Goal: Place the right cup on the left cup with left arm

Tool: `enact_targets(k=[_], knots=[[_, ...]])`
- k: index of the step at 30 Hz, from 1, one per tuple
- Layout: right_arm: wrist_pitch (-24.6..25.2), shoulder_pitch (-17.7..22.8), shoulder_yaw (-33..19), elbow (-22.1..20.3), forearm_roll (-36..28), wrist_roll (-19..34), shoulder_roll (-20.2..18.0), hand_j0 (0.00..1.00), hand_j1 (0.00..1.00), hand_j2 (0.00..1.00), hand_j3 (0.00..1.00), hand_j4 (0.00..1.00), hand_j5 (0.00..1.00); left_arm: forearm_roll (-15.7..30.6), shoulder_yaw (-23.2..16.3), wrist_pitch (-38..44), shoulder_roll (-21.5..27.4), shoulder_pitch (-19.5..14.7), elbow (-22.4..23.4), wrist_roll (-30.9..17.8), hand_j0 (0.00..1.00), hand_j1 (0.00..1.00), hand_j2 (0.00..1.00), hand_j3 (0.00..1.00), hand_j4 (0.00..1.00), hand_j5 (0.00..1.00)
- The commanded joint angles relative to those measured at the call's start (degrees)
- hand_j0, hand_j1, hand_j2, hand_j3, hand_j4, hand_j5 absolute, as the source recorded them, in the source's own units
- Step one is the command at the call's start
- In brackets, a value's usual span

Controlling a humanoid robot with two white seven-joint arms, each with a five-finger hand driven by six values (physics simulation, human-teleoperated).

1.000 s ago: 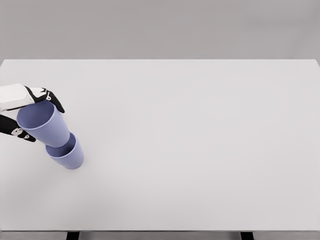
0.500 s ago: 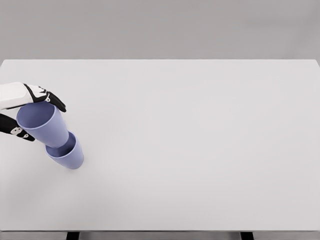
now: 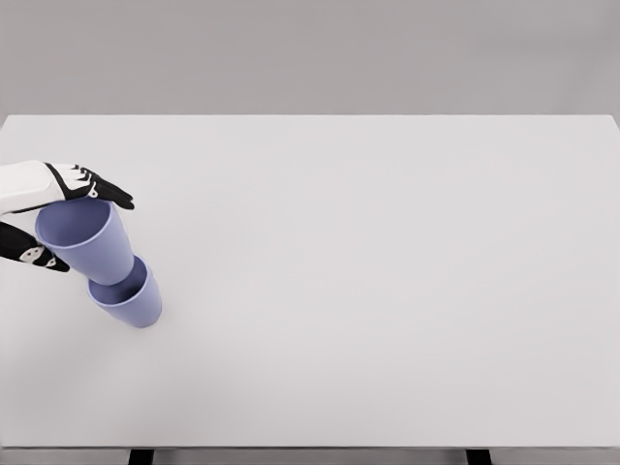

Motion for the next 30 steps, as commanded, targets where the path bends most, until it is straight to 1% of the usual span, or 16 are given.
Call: enact_targets(k=[1, 8, 13, 20, 22, 23, 25, 26, 28, 29, 30], knots=[[0.0, 0.0, 0.0, 0.0, 0.1, 0.0, 0.0, 1.00, 1.00, 1.00, 1.00, 1.00, 1.00, 0.4, 0.1, 0.1, 0.1, 0.0, 0.0, 0.0, 0.88, 0.88, 0.88, 0.88, 0.88, 0.88], [-0.1, 0.0, 0.0, 0.0, 0.1, 0.0, 0.0, 1.00, 1.00, 1.00, 1.00, 1.00, 1.00, 0.4, 0.1, 0.1, 0.4, 0.0, -0.1, -0.2, 0.90, 0.90, 0.90, 0.90, 0.90, 0.90], [0.0, 0.0, 0.0, 0.0, 0.1, 0.0, 0.0, 1.00, 1.00, 1.00, 1.00, 1.00, 1.00, 0.4, 0.1, 0.1, 0.5, 0.6, -0.1, -0.2, 0.90, 0.90, 0.90, 0.90, 0.90, 0.90], [0.0, 0.0, 0.0, 0.0, 0.1, 0.0, 0.0, 1.00, 1.00, 1.00, 1.00, 1.00, 1.00, 0.4, 0.2, 0.1, 0.6, 0.6, -0.1, -0.2, 0.93, 0.93, 0.93, 0.93, 0.93, 0.93], [-0.1, 0.0, 0.0, 0.0, 0.1, 0.0, 0.0, 1.00, 1.00, 1.00, 1.00, 1.00, 1.00, 0.5, 0.3, 0.1, 0.7, 0.6, -0.1, -0.2, 0.96, 0.96, 0.96, 0.96, 0.96, 0.96], [0.0, 0.0, 0.0, 0.0, 0.1, 0.0, 0.0, 1.00, 1.00, 1.00, 1.00, 1.00, 1.00, 0.8, 0.6, 0.1, 0.7, 0.5, -0.1, 0.1, 1.00, 1.00, 1.00, 1.00, 1.00, 1.00], [0.0, 0.0, 0.0, 0.0, 0.1, 0.0, 0.0, 1.00, 1.00, 1.00, 1.00, 1.00, 1.00, 2.4, 3.0, 0.1, 0.7, 0.4, -0.1, 0.2, 1.00, 1.00, 1.00, 1.00, 1.00, 1.00], [-0.1, 0.0, 0.0, 0.0, 0.1, 0.0, 0.0, 1.00, 1.00, 1.00, 1.00, 1.00, 1.00, 3.1, 3.3, 0.1, 0.7, 0.4, -0.1, 0.1, 1.00, 1.00, 1.00, 1.00, 1.00, 1.00], [0.0, 0.0, 0.0, 0.0, 0.1, 0.0, 0.0, 1.00, 1.00, 1.00, 1.00, 1.00, 1.00, 4.7, 6.3, 0.1, 0.7, 0.2, -0.2, -0.2, 1.00, 1.00, 1.00, 1.00, 1.00, 1.00], [0.0, 0.0, 0.0, 0.0, 0.1, 0.0, 0.0, 1.00, 1.00, 1.00, 1.00, 1.00, 1.00, 6.2, 8.4, 0.1, 0.5, 0.1, -0.2, -0.4, 1.00, 1.00, 1.00, 1.00, 1.00, 1.00], [-0.1, 0.0, 0.0, 0.0, 0.1, 0.0, 0.0, 1.00, 1.00, 1.00, 1.00, 1.00, 1.00, 6.8, 10.0, 0.1, -0.5, -0.2, -0.2, -0.6, 1.00, 1.00, 1.00, 1.00, 1.00, 1.00]])
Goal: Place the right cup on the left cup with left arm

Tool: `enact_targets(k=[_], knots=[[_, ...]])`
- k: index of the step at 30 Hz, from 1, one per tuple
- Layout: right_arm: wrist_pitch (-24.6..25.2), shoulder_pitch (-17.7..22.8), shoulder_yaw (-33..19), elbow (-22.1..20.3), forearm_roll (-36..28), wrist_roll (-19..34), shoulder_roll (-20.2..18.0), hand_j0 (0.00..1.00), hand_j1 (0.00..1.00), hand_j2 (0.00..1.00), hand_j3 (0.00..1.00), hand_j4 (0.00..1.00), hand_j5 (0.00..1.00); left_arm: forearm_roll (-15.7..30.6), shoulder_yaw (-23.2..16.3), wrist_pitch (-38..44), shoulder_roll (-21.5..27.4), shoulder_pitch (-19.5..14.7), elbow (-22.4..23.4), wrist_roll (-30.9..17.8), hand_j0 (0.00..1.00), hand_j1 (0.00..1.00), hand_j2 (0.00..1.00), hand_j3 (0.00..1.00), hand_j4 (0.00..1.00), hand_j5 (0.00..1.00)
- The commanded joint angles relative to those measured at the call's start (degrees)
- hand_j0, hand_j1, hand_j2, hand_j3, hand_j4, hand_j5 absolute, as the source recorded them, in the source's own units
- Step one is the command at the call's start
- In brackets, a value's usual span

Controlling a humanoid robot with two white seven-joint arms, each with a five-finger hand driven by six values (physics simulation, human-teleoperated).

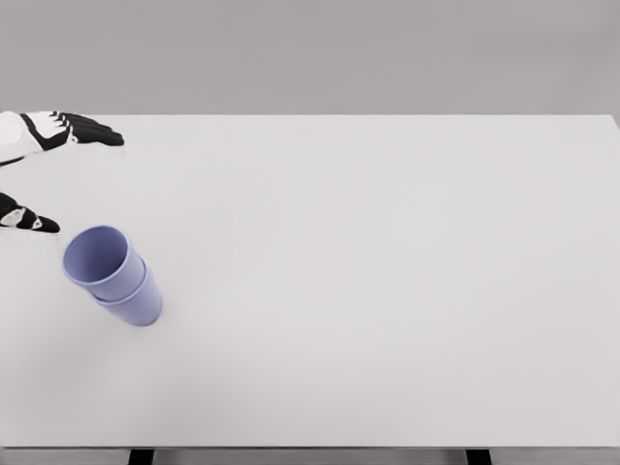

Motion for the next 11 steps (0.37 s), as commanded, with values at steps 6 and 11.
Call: enact_targets(k=[6, 11], knots=[[-0.1, 0.0, 0.0, 0.0, 0.1, 0.0, 0.0, 1.00, 1.00, 1.00, 1.00, 1.00, 1.00, 2.0, 2.8, 0.1, -14.0, -0.7, 0.0, -0.4, 1.00, 1.00, 1.00, 1.00, 1.00, 1.00], [0.0, 0.0, 0.0, 0.0, 0.1, 0.0, 0.0, 1.00, 1.00, 1.00, 1.00, 1.00, 1.00, 1.8, 2.4, 0.1, -22.9, -0.8, 0.0, -0.2, 1.00, 1.00, 1.00, 1.00, 1.00, 1.00]])
